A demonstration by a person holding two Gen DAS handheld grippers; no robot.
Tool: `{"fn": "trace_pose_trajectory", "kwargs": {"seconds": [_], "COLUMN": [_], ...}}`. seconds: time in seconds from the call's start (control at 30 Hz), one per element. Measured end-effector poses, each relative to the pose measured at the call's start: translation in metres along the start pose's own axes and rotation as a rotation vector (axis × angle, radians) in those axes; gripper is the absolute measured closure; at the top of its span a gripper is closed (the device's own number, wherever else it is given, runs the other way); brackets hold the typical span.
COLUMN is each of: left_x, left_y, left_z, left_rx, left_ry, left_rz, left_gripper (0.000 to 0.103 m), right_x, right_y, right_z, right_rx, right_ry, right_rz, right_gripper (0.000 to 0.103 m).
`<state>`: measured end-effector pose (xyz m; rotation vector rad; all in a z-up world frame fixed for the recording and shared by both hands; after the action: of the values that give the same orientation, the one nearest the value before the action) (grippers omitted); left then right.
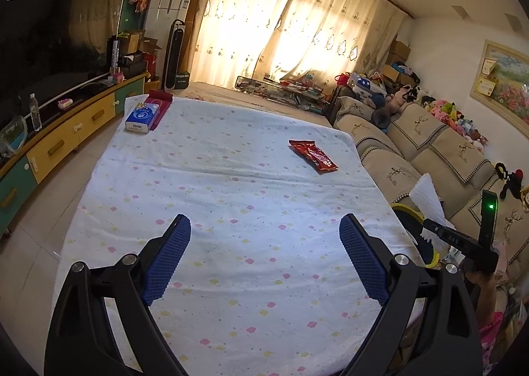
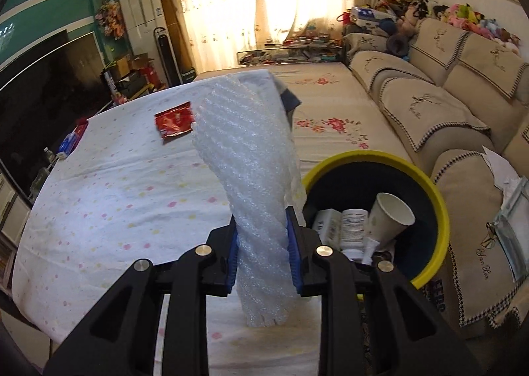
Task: Collect trash
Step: 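Carry the foam sleeve over the bin and open the right tool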
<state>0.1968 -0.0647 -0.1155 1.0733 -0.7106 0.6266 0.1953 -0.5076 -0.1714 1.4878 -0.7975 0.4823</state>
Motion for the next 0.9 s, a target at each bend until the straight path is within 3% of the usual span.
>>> {"fn": "trace_pose_trajectory", "kwargs": {"seconds": [0.23, 0.6, 0.7, 0.77, 0.9], "left_x": [0.001, 0.0, 0.0, -0.001, -0.002], "left_y": [0.01, 0.006, 0.002, -0.002, -0.014], "left_z": [0.009, 0.007, 0.005, 0.003, 0.003], "left_rx": [0.016, 0.024, 0.022, 0.017, 0.014], "left_ry": [-0.033, -0.032, -0.022, -0.017, -0.017], "left_rz": [0.012, -0.005, -0.014, -0.026, -0.053], "left_gripper": [0.013, 0.013, 0.013, 0.013, 0.012], "right_x": [-0.004, -0.002, -0.003, -0.002, -0.002], "right_y": [-0.005, -0.048, -0.056, -0.06, -0.057], "right_z": [0.059, 0.096, 0.102, 0.106, 0.106], "right_rx": [-0.092, -0.179, -0.199, -0.214, -0.226], "right_ry": [-0.068, -0.116, -0.122, -0.134, -0.157], "right_rz": [-0.009, -0.067, -0.082, -0.079, -0.065], "right_gripper": [0.078, 0.075, 0.06, 0.041, 0.034]}}
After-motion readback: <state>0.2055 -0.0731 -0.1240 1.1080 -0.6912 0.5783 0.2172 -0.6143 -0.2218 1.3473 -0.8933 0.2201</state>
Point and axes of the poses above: each gripper's, at about its wrist camera, not at the fingertips, and y roughly against the way its jaws point, z to its right, x to its top, the point moved 6 cm from there along -y, roughly the way its jaws point, and after that the axes turned 2 degrees about y, right-handed, at the moved point
